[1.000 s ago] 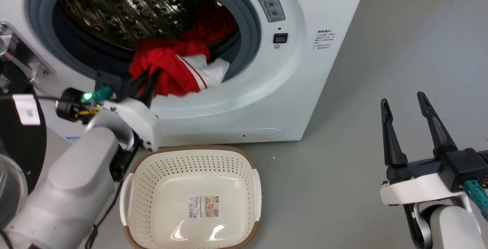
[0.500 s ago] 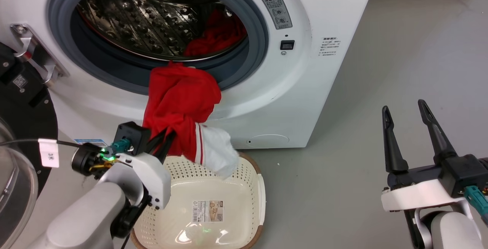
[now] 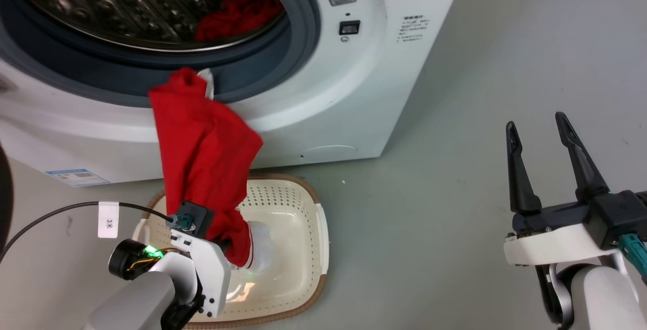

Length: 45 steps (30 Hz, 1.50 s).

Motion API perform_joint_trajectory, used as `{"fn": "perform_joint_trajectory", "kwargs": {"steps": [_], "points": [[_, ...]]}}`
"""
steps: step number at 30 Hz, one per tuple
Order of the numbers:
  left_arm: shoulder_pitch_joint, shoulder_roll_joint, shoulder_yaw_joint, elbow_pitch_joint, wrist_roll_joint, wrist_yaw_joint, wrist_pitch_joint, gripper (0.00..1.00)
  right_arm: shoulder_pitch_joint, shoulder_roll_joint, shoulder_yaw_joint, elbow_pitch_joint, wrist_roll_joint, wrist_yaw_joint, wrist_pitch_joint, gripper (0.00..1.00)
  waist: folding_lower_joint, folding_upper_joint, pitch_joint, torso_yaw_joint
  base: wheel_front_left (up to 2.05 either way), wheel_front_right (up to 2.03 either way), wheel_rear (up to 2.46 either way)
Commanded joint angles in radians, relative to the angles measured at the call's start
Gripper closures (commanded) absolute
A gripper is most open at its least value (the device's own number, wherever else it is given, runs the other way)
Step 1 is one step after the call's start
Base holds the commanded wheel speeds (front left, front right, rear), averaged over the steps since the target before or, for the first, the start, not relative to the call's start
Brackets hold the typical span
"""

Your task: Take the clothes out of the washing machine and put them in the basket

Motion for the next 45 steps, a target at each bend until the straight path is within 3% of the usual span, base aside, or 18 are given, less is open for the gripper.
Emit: {"fn": "perform_joint_trajectory", "kwargs": {"steps": [1, 15, 26, 35, 36, 37, 38, 45], "points": [[-0.023, -0.016, 0.001, 0.048, -0.013, -0.016, 0.008, 1.0, -0.02, 0.001, 0.004, -0.008, 0.002, -0.001, -0.002, 0.0, -0.0001, -0.0001, 0.045, -0.037, 0.0, 0.0, 0.0], [-0.152, -0.104, 0.001, 0.415, -0.015, -0.088, -0.047, 1.0, -0.059, 0.001, 0.012, -0.058, 0.019, -0.001, -0.002, 0.0, -0.0001, -0.0001, 0.217, -0.133, 0.0, 0.0, 0.0], [-0.229, -0.137, 0.014, 0.592, -0.017, -0.09, -0.138, 1.0, -0.085, 0.001, 0.029, -0.085, 0.045, -0.001, -0.002, 0.0, -0.0001, -0.0001, 0.324, -0.182, 0.0, 0.0, 0.0], [-0.235, -0.16, 0.014, 0.649, -0.027, -0.09, -0.158, 1.0, -0.082, 0.001, 0.032, -0.081, 0.054, -0.001, -0.002, 0.0, -0.0001, -0.0001, 0.33, -0.191, 0.0, 0.0, 0.0], [-0.233, -0.164, 0.014, 0.652, -0.029, -0.09, -0.161, 0.77, -0.079, 0.001, 0.031, -0.079, 0.054, -0.001, -0.002, 0.0, -0.0001, -0.0001, 0.326, -0.19, 0.0, 0.0, 0.0], [-0.232, -0.168, 0.012, 0.655, -0.027, -0.088, -0.166, 0.18, -0.078, 0.001, 0.031, -0.076, 0.052, -0.001, -0.002, 0.0, -0.0001, -0.0001, 0.321, -0.188, 0.0, 0.0, 0.0], [-0.231, -0.171, 0.01, 0.658, -0.026, -0.088, -0.169, 0.0, -0.078, 0.001, 0.031, -0.074, 0.051, -0.001, -0.002, 0.0, -0.0001, -0.0001, 0.315, -0.185, 0.0, 0.0, 0.0], [-0.222, -0.204, 0.006, 0.671, -0.029, -0.094, -0.223, 0.0, -0.076, 0.001, 0.027, -0.055, 0.029, -0.001, -0.002, 0.0, -0.0001, -0.0001, 0.228, -0.142, 0.0, 0.0, 0.0]]}}
